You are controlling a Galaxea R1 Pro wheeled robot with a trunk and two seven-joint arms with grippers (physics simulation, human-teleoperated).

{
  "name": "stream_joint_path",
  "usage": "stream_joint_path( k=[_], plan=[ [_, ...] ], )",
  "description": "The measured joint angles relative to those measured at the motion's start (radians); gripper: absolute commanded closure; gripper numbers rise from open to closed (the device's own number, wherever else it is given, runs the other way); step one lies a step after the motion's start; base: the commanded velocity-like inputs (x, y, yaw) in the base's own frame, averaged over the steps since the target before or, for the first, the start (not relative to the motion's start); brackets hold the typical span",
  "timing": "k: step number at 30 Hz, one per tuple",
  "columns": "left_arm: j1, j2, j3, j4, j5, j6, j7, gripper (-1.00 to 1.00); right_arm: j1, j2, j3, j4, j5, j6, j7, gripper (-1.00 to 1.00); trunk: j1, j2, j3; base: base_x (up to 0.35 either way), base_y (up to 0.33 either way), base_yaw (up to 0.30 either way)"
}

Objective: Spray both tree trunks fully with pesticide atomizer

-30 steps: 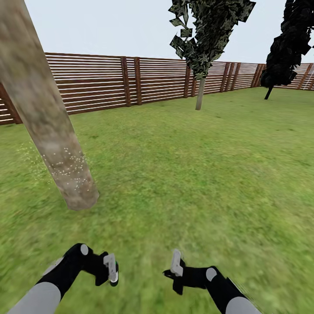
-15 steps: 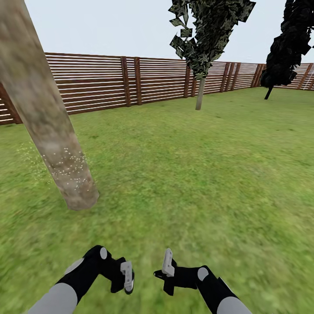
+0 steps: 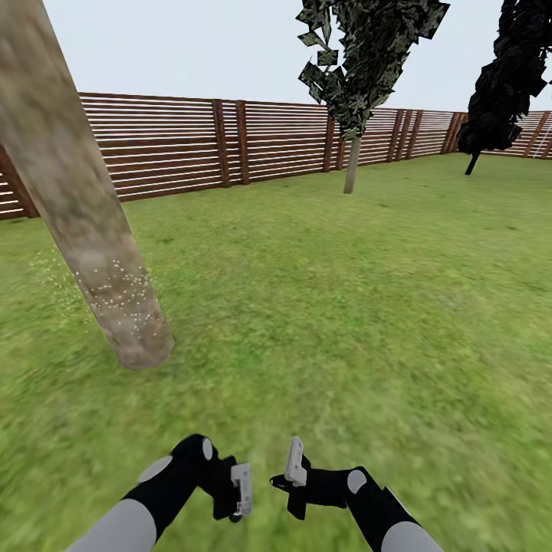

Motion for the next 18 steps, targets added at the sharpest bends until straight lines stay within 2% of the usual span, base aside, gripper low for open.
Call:
stream_joint_path(
  k=[2,7,16,18],
  plan=[
    [0.000,-0.002,-0.009,0.000,0.001,0.002,0.025,1.00,0.000,0.000,0.000,-0.001,-0.001,0.000,0.000,1.00,0.000,0.000,0.000,0.000,0.000,0.000],
    [0.000,-0.006,-0.012,0.000,0.002,0.020,0.035,1.00,0.000,0.000,0.000,-0.002,-0.003,0.000,0.000,1.00,0.000,0.000,0.000,0.000,0.000,0.000],
    [0.000,-0.056,-0.014,0.005,0.002,0.023,0.041,1.00,0.000,0.000,0.000,-0.002,-0.003,-0.002,0.000,1.00,0.000,0.000,0.000,0.000,0.000,0.000],
    [0.001,-0.064,-0.014,0.009,0.005,0.023,0.064,1.00,0.000,0.000,0.000,-0.002,-0.003,-0.002,0.000,1.00,0.000,0.000,0.000,0.000,0.000,0.000]
  ],
)
